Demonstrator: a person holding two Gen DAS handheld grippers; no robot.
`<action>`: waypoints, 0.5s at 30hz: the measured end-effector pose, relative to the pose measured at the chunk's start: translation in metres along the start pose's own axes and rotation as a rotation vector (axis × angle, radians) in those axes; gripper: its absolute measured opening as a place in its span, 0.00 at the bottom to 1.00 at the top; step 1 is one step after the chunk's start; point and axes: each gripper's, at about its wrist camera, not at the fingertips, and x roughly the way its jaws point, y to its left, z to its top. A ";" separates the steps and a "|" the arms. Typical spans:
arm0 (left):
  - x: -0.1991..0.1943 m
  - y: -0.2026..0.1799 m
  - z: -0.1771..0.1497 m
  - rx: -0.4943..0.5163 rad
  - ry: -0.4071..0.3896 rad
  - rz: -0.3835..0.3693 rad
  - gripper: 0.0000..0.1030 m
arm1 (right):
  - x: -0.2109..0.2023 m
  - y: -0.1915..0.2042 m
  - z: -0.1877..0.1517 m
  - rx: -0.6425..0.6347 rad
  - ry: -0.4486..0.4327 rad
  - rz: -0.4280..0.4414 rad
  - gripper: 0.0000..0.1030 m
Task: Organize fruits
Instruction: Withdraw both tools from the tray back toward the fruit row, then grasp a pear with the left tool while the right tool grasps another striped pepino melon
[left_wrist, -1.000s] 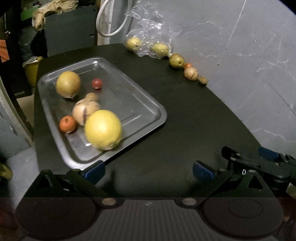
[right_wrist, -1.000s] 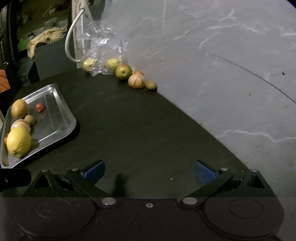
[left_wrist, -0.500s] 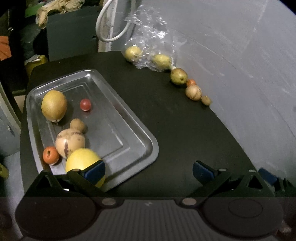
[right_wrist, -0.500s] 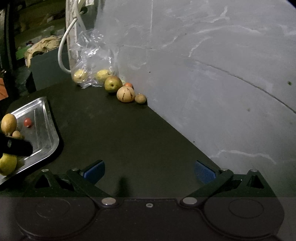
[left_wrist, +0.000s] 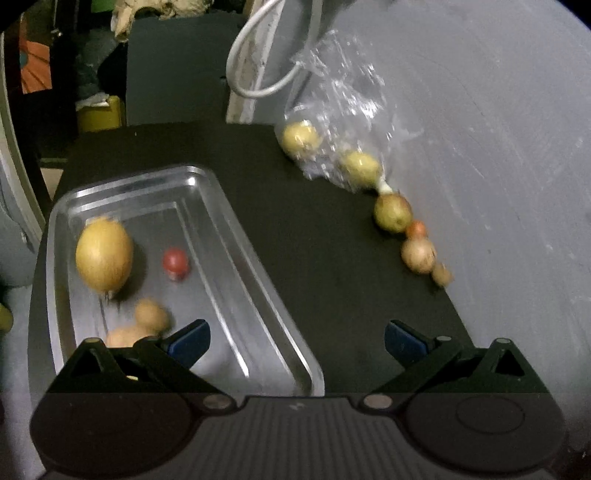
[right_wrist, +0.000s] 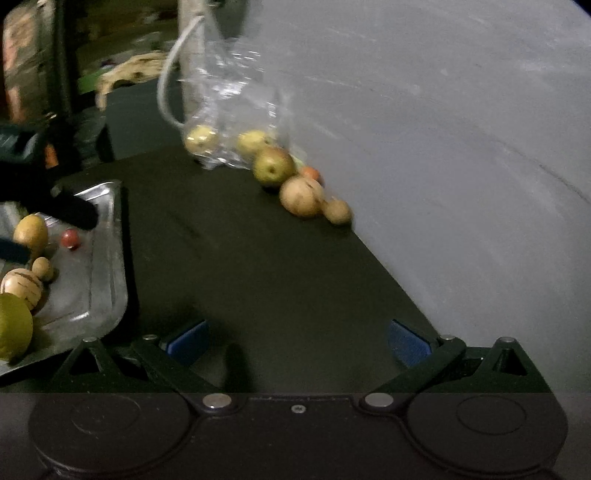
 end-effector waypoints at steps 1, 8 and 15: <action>0.003 0.000 0.007 0.001 -0.005 0.004 0.99 | 0.004 0.001 0.004 -0.020 -0.008 0.007 0.99; 0.036 -0.008 0.045 -0.018 -0.025 -0.028 0.99 | 0.036 -0.001 0.032 -0.088 -0.024 0.048 0.99; 0.079 -0.028 0.073 0.012 0.032 -0.190 0.99 | 0.057 0.003 0.054 -0.107 -0.105 0.028 0.99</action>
